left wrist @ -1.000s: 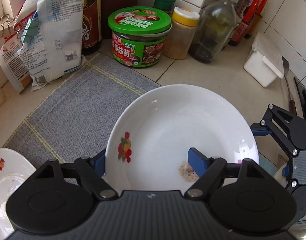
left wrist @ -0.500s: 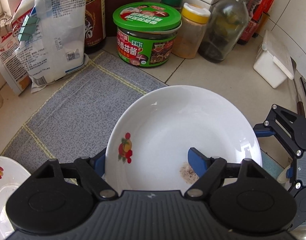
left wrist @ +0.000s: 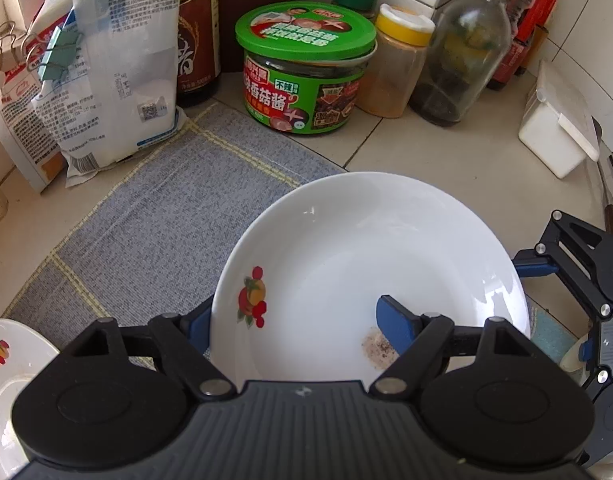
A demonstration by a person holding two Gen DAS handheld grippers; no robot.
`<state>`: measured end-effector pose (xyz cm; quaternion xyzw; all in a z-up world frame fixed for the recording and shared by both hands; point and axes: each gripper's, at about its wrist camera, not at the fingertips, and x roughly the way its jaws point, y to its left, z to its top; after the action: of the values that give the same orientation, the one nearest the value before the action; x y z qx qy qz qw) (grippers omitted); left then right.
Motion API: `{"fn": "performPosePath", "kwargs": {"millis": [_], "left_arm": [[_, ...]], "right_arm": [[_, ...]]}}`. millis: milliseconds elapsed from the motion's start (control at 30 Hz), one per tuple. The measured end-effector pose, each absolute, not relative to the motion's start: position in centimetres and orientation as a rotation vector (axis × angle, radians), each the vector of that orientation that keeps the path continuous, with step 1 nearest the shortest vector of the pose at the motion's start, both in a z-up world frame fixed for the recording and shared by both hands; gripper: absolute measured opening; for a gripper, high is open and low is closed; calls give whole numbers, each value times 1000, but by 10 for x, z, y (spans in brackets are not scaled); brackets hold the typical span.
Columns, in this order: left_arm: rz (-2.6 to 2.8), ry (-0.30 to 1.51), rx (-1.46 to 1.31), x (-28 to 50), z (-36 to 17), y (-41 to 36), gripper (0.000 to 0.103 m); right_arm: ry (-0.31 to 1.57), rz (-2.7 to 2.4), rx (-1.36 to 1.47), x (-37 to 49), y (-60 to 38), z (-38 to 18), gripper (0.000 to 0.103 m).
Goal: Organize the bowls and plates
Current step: 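Lift the stained plate by its rim with the left gripper, then lower the stained plate onto the towel and open the left gripper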
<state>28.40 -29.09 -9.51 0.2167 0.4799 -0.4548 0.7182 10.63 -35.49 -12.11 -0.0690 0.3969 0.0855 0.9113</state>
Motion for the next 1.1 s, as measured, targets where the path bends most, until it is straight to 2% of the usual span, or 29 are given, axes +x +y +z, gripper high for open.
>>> {"fn": "performPosePath", "kwargs": {"millis": [600,1100], "left_arm": [[-1004,1039,515,280,-95,-292,81],[-1007,967,553,269,-77,-284,85]], "right_arm": [[837,159,-154,108,-355,-121,103],[851,121,-189,99,-353,-112,103]]}}
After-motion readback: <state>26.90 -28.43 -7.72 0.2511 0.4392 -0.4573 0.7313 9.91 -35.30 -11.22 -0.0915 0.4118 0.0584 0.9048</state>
